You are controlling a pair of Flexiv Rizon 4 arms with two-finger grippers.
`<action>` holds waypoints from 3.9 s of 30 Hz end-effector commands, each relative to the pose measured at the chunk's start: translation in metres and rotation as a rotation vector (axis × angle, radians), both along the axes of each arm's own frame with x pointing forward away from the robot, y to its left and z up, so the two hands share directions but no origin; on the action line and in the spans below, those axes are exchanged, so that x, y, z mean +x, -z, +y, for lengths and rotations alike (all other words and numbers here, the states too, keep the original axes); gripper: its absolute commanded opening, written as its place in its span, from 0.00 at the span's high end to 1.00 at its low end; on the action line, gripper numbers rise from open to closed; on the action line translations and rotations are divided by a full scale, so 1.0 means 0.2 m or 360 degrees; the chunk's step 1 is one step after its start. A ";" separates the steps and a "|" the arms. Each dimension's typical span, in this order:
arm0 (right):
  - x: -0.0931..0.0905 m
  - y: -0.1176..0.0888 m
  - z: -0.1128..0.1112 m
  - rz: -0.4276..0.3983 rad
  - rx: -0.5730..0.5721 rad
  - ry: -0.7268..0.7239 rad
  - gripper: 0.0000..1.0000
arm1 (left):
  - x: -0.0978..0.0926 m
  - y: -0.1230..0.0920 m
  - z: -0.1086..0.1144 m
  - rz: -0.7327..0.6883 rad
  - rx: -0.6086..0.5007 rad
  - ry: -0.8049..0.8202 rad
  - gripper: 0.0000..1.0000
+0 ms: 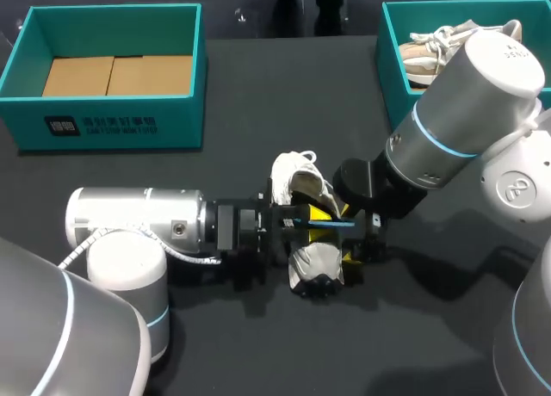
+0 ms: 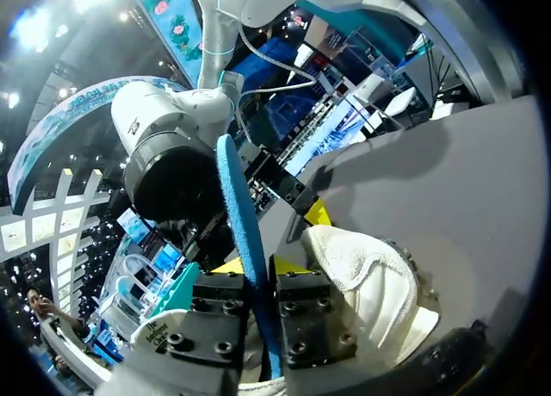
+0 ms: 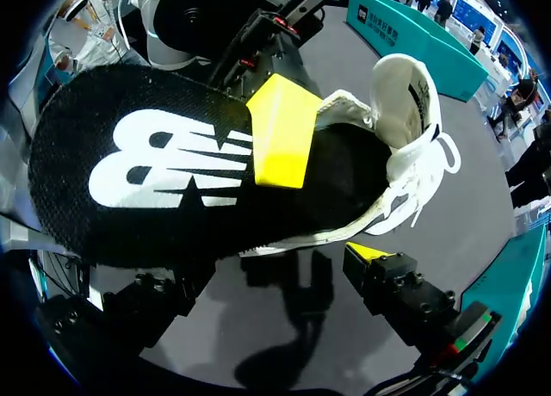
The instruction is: Take the shoe out of the shoebox, open the shoe tongue, remove and reinsert the insole, then place the shoe into the shoebox
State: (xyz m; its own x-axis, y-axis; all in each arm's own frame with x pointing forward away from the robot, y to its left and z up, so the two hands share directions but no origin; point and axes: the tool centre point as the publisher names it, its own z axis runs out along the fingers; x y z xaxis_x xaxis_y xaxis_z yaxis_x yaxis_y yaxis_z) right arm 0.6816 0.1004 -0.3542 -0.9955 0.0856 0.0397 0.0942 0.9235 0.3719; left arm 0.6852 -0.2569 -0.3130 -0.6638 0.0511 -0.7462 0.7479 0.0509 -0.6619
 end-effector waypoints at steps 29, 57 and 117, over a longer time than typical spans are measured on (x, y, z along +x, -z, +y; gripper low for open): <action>-0.01 0.00 0.00 -0.0005 -0.0002 0.0003 0.00 | 0.10 0.12 0.00 0.0024 0.0138 -0.0116 0.69; -0.01 0.00 0.00 -0.0005 -0.0002 0.0003 0.00 | 0.09 0.19 0.00 -0.0146 0.0230 -0.0042 1.00; -0.01 0.00 0.00 -0.0005 -0.0002 0.0003 0.00 | 0.07 0.10 0.08 -0.0094 0.0224 -0.0037 0.66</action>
State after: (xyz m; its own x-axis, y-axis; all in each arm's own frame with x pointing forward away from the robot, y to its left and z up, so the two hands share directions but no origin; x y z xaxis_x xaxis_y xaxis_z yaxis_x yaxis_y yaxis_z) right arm 0.6815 0.1003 -0.3542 -0.9955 0.0857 0.0396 0.0943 0.9235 0.3719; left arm 0.7039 -0.2534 -0.3395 -0.6173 0.1524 -0.7718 0.7854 0.1760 -0.5934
